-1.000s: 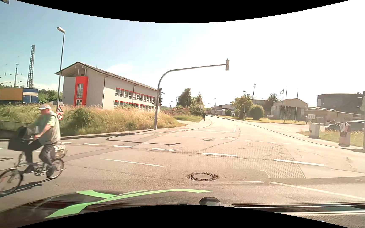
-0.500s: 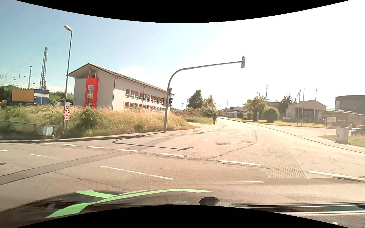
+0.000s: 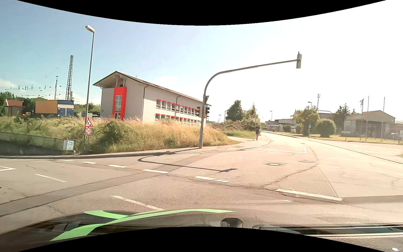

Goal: Follow the waypoints while adhering to traffic rules and regulations

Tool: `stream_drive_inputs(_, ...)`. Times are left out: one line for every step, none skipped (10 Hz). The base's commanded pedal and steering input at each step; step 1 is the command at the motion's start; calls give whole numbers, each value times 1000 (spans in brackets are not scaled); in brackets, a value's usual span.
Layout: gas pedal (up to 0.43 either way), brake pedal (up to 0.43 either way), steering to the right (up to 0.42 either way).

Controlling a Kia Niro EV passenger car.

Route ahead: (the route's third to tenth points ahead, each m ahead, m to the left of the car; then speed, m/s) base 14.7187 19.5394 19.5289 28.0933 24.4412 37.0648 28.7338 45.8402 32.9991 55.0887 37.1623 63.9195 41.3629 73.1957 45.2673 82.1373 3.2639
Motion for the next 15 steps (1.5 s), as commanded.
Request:
stream_drive_inputs(87, 0, -349)
stream_drive_inputs(67, 0, -379)
stream_drive_inputs(67, 0, -400)
stream_drive_inputs(47, 0, -416)
stream_drive_inputs(0, 0, -424)
stream_drive_inputs(0, 0, -427)
stream_drive_inputs(0, 0, -427)
stream_drive_inputs(0, 0, -421)
stream_drive_inputs(0, 0, -410)
stream_drive_inputs(0, 0, -398)
stream_drive_inputs(0, 0, -389)
stream_drive_inputs(0, 0, -389)
stream_drive_inputs(8, 0, -389)
stream_drive_inputs(28, 0, -389)
stream_drive_inputs(59, 0, -389)
